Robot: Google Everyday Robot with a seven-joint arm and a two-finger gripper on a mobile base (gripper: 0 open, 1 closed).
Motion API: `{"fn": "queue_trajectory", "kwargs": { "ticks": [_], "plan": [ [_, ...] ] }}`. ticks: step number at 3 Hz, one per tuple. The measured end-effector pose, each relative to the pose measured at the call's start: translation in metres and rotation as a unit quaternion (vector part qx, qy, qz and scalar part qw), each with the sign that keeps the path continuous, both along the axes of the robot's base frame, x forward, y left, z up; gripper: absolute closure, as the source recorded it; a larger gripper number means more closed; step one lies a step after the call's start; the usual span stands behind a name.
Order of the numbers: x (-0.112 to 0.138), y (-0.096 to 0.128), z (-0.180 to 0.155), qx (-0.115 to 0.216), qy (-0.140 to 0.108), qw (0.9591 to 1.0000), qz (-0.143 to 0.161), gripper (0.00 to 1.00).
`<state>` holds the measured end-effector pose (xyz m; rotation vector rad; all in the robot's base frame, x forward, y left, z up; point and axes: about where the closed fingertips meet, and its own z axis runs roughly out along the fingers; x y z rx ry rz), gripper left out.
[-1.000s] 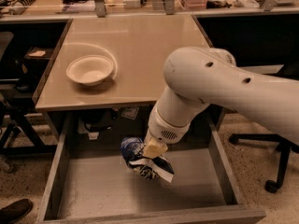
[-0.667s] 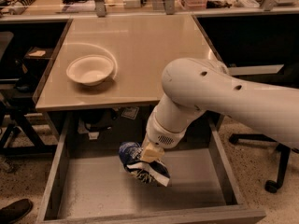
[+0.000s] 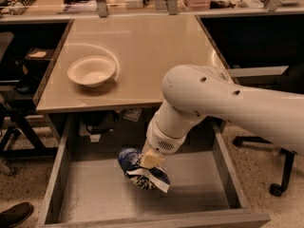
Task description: Place blue chip bag into top drawer
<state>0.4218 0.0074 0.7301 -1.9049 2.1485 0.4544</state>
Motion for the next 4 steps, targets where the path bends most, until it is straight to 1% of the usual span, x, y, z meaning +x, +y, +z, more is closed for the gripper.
{"fn": "queue_trajectory", "kwargs": {
  "ticks": [3,4],
  "plan": [
    [0.0000,0.0000,0.0000,0.000,0.000,1.0000,0.000,0.11],
    [0.0000,0.0000,0.0000,0.000,0.000,1.0000,0.000,0.00]
  ]
}}
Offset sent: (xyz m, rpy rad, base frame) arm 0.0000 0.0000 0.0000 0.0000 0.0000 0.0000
